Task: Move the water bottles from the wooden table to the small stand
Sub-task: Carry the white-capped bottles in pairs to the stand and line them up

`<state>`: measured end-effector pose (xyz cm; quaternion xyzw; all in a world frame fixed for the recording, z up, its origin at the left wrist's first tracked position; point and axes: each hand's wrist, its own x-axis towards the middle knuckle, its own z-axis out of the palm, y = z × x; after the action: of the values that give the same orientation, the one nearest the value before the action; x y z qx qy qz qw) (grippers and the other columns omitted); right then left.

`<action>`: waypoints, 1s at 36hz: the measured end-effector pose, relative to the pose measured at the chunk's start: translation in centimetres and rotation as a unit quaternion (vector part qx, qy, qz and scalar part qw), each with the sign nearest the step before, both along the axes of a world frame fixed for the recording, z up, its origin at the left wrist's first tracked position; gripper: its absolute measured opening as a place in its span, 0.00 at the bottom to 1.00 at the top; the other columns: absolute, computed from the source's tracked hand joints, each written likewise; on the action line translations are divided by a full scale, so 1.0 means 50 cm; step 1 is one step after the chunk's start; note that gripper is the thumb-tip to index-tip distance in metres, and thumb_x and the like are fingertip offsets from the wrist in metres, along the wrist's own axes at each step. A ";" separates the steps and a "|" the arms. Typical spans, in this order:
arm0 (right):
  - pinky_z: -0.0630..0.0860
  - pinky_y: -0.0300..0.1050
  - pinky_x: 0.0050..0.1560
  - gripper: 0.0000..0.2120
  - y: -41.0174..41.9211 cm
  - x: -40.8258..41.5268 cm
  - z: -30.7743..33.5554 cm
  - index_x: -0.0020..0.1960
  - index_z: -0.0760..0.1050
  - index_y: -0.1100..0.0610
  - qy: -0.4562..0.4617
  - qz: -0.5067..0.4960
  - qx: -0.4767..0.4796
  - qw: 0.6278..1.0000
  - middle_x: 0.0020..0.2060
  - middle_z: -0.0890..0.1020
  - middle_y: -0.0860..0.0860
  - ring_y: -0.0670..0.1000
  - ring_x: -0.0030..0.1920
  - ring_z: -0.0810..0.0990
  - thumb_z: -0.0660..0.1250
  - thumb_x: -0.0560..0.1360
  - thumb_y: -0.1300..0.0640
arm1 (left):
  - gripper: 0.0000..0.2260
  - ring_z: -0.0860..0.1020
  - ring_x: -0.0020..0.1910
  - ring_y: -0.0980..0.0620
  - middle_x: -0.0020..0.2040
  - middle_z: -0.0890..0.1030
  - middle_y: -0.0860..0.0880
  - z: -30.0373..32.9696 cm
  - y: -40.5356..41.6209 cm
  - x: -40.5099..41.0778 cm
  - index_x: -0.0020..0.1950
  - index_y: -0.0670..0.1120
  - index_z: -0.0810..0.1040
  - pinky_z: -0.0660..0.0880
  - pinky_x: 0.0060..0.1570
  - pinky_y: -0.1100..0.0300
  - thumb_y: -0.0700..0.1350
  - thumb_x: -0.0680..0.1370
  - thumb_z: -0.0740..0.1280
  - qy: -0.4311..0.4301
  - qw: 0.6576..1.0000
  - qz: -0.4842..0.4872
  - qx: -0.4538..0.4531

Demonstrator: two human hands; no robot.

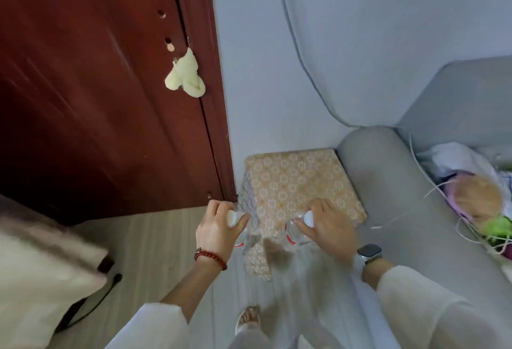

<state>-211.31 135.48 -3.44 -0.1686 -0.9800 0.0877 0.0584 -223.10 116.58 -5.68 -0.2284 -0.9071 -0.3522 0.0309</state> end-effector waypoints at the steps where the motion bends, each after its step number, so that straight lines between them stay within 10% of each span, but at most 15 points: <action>1: 0.66 0.37 0.22 0.19 0.023 -0.025 -0.007 0.39 0.70 0.56 -0.002 -0.008 -0.007 1.000 0.31 0.76 0.51 0.53 0.30 0.77 0.57 0.71 0.40 | 0.12 0.76 0.32 0.44 0.41 0.77 0.45 -0.005 0.026 -0.029 0.39 0.41 0.76 0.72 0.29 0.57 0.45 0.65 0.76 -0.011 1.000 0.003 0.004; 26: 0.73 0.47 0.34 0.22 0.443 -0.536 -0.345 0.56 0.69 0.64 0.009 -0.078 -0.144 0.987 0.52 0.73 0.58 0.58 0.42 0.77 0.65 0.74 0.46 | 0.14 0.77 0.41 0.42 0.49 0.76 0.41 -0.323 0.566 -0.492 0.46 0.39 0.77 0.70 0.38 0.59 0.45 0.67 0.75 -0.080 0.997 -0.002 -0.010; 36: 0.69 0.49 0.63 0.28 0.455 -0.524 -0.384 0.64 0.65 0.53 0.014 -0.060 -0.361 0.930 0.59 0.66 0.51 0.50 0.61 0.66 0.72 0.68 0.53 | 0.27 0.62 0.63 0.47 0.64 0.68 0.46 -0.337 0.531 -0.485 0.65 0.47 0.68 0.59 0.60 0.62 0.43 0.68 0.73 -0.204 0.976 -0.062 -0.043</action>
<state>-237.52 158.23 -22.64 -0.2359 -0.8691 0.4346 0.0125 -247.35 143.13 -22.52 -0.2085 -0.8926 -0.3536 -0.1863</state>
